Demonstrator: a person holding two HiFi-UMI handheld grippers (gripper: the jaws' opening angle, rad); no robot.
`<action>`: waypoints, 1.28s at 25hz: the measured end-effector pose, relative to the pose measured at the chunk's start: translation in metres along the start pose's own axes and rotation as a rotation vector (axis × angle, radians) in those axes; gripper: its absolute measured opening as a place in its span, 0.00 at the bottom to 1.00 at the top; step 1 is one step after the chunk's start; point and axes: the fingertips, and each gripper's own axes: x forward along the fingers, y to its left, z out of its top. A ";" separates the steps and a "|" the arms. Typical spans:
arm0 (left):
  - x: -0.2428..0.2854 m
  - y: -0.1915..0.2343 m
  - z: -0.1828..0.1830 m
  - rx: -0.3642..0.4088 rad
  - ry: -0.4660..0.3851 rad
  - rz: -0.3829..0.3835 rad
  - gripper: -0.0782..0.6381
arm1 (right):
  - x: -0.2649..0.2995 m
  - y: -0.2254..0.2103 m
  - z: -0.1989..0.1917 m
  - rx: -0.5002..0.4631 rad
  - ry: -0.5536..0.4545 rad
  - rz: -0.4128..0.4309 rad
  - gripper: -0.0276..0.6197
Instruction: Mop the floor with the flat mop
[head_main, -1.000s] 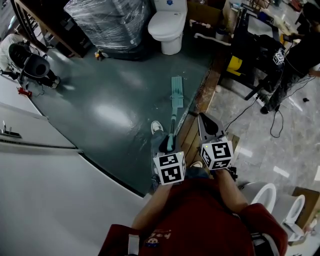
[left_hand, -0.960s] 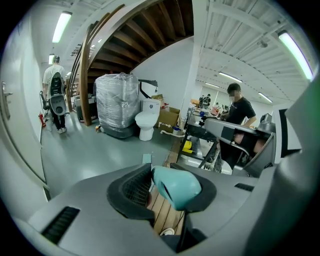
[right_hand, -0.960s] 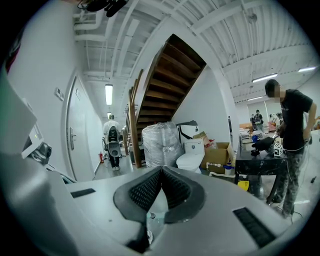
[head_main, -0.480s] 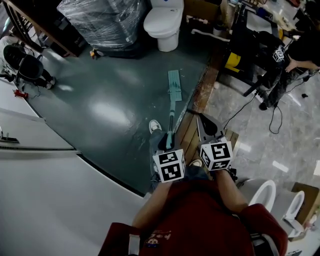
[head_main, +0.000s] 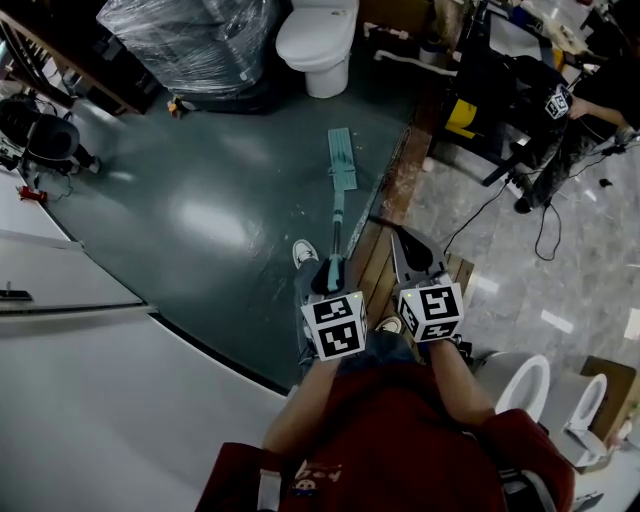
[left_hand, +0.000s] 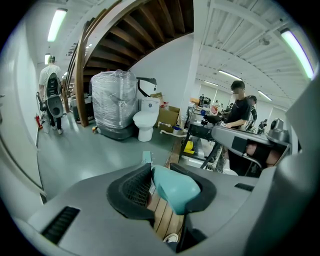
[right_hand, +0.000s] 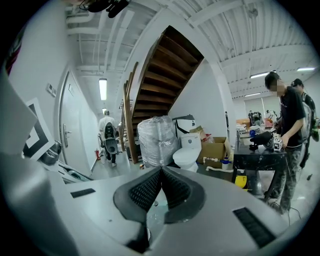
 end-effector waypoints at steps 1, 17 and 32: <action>0.005 0.001 0.003 0.007 -0.004 0.000 0.29 | 0.003 -0.002 0.000 0.002 0.001 -0.003 0.07; 0.093 0.023 0.044 0.031 0.010 -0.007 0.29 | 0.067 -0.036 -0.008 0.027 0.053 -0.068 0.07; 0.179 0.058 0.085 0.022 0.036 -0.030 0.29 | 0.153 -0.048 -0.007 0.041 0.084 -0.084 0.07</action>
